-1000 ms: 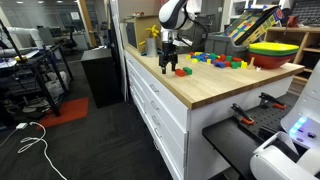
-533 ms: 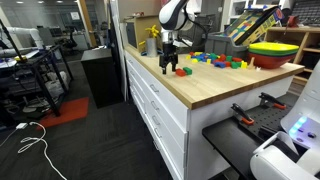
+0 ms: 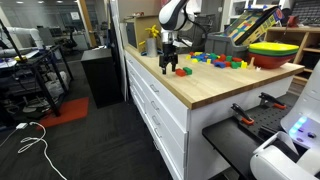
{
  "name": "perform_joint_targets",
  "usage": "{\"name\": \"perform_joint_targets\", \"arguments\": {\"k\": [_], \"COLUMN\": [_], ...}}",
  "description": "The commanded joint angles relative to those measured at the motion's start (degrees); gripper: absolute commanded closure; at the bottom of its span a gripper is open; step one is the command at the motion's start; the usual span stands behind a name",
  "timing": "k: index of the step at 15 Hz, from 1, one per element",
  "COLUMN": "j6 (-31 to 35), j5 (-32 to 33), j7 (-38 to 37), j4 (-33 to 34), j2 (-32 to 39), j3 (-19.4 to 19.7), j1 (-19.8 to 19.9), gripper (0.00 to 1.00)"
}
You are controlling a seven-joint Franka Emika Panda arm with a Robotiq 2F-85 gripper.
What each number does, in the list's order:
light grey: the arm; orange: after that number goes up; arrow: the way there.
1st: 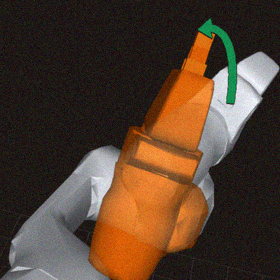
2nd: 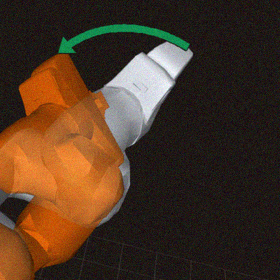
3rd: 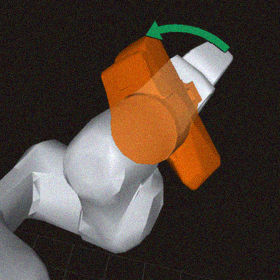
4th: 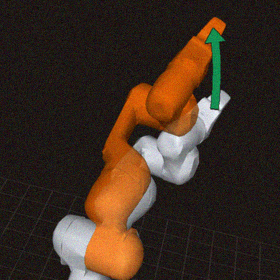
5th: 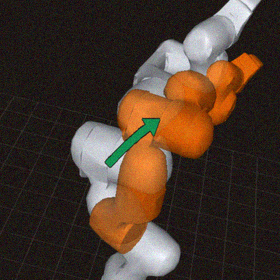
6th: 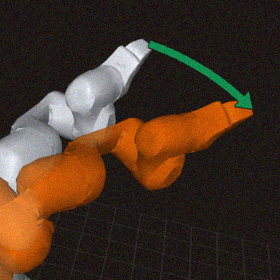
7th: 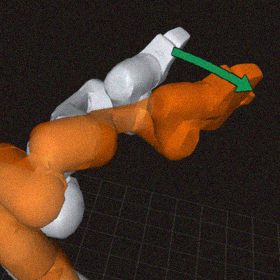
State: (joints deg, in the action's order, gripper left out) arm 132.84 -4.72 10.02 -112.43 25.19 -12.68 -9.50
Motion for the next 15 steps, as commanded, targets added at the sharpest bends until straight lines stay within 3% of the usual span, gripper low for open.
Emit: {"name": "perform_joint_targets", "arguments": {"k": [1, 15], "j6": [-0.67, -0.58], "j5": [1.43, 3.11], "j7": [-0.63, -1.00], "j4": [1.04, 0.83], "j2": [0.41, 0.45], "j3": [0.68, 0.88], "j1": [-0.60, -0.80], "gripper": [0.00, 0.00]}}
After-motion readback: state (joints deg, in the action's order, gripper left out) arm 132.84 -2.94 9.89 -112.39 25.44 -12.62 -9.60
